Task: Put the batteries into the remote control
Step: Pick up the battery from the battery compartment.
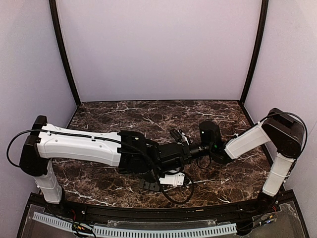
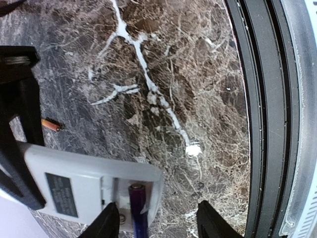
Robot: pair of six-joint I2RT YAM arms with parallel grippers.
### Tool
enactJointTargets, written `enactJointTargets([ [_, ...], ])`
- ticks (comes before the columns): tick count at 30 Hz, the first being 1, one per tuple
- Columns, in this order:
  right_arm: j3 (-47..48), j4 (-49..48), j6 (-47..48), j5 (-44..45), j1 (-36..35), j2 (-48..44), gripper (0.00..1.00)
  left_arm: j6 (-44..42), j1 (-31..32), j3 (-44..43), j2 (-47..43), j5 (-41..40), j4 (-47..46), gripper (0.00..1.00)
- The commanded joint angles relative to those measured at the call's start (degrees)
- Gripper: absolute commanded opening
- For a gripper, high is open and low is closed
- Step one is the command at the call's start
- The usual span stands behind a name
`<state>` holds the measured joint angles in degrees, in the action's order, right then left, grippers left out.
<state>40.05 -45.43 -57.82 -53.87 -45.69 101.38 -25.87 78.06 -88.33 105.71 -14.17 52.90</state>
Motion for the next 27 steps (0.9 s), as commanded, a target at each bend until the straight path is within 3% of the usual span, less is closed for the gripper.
enactJointTargets([
  [1, -1.28, -2.49, -0.69, -1.86, -0.71, 0.79, 0.00, 0.14, -0.28, -0.51, -5.88, -3.31, -3.61, 0.54],
  [6, -1.76, -3.72, -1.27, -1.77, -0.59, 0.76, 0.00, 1.13, -0.28, 0.95, -9.80, -3.59, -6.44, 0.53],
  [11, -4.34, -13.08, -4.68, -0.64, 0.28, -0.30, 0.00, 5.99, -2.33, 3.96, -15.29, -3.64, -9.86, 0.52],
  [14, -6.11, -19.05, -6.42, 0.42, 0.64, -1.11, 0.00, 11.67, -4.59, 7.24, -18.94, -3.63, -13.27, 0.52],
  [21, -8.54, -20.91, -5.37, 4.11, 1.88, -5.32, 0.00, 24.45, -9.62, 14.74, -27.64, 0.77, -21.52, 0.51],
  [27, -9.20, -20.29, -5.67, 6.24, 2.49, -7.19, 0.00, 33.89, -9.70, 18.98, -28.44, 3.96, -26.75, 0.40],
])
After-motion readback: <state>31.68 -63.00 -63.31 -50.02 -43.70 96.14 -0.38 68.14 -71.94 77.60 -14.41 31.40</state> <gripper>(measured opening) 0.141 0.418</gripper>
